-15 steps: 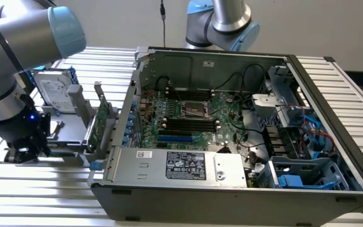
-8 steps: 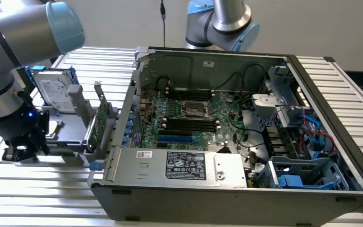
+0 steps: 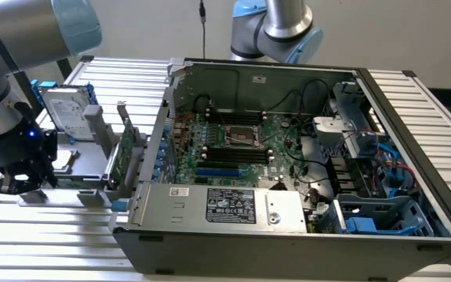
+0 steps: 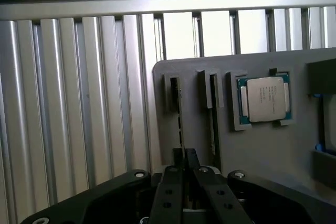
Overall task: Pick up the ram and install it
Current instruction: 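Pick up the ram and move it above insertion slot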
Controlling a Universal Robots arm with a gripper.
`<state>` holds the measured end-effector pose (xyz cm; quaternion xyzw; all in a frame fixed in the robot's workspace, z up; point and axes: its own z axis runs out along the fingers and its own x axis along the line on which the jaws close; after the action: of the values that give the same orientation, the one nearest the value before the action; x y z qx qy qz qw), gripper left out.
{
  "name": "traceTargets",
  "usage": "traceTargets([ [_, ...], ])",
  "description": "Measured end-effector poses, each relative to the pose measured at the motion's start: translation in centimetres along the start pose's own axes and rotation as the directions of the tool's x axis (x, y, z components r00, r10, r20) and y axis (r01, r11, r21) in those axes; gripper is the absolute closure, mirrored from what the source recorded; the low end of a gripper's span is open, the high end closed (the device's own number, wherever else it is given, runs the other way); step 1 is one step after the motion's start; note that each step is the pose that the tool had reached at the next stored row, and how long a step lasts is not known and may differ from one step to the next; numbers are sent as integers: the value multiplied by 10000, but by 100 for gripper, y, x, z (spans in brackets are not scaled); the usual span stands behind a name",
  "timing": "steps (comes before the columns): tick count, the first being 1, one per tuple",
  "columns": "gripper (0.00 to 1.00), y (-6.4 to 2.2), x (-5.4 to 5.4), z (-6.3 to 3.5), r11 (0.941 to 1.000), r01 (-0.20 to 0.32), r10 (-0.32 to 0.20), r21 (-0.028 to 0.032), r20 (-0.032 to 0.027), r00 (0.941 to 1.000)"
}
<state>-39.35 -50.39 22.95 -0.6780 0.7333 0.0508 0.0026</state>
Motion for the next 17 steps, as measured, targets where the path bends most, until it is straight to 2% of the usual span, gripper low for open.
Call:
traceTargets([
  [5,86,8,-10,-133,10000,0,0,-2,-1,10000],
  [12,86,-5,-36,-452,10000,-2,2,-25,-2,10000],
  [17,86,-53,-58,-681,10000,-3,3,-44,-5,10000],
])
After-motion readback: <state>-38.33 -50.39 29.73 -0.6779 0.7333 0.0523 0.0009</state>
